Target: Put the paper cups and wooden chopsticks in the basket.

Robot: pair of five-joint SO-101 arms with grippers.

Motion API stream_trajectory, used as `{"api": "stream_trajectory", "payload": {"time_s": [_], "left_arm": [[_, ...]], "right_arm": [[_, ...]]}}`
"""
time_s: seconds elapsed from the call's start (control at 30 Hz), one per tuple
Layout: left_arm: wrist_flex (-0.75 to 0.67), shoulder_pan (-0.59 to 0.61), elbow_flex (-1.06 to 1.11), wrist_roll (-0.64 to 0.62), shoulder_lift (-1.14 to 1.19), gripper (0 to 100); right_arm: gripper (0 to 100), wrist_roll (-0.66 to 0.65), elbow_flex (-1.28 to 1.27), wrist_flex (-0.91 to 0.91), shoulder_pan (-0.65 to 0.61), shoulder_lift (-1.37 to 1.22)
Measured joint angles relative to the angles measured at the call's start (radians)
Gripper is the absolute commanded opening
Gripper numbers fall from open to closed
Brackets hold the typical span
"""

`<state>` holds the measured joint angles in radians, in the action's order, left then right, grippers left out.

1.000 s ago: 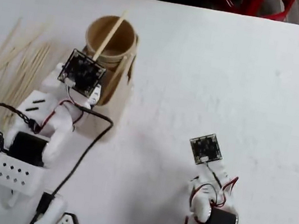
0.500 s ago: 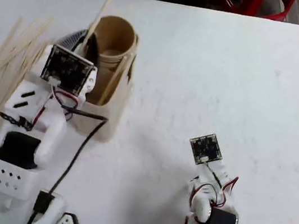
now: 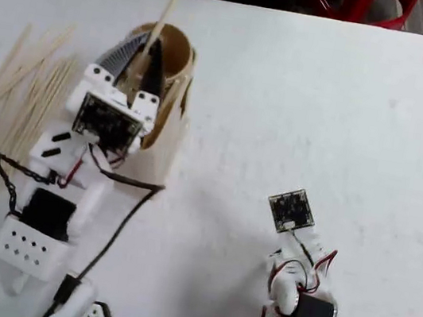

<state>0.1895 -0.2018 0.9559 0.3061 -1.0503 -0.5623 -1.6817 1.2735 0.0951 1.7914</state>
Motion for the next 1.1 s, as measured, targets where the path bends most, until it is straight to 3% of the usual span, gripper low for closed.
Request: {"api": "stream_trajectory", "payload": {"time_s": [0.47, 0.83, 1.1], "left_arm": [[-0.103, -0.006, -0.041, -0.031, 0.204, 3], [-0.063, -0.017, -0.054, -0.034, 0.21, 5], [-0.055, -0.003, -0.054, 0.068, 0.21, 2]], "right_arm": [[1.9, 0.0, 0.0, 0.0, 0.0, 0.0], [1.9, 0.0, 0.0, 0.0, 0.0, 0.0], [1.9, 0.0, 0.0, 0.0, 0.0, 0.0]]}}
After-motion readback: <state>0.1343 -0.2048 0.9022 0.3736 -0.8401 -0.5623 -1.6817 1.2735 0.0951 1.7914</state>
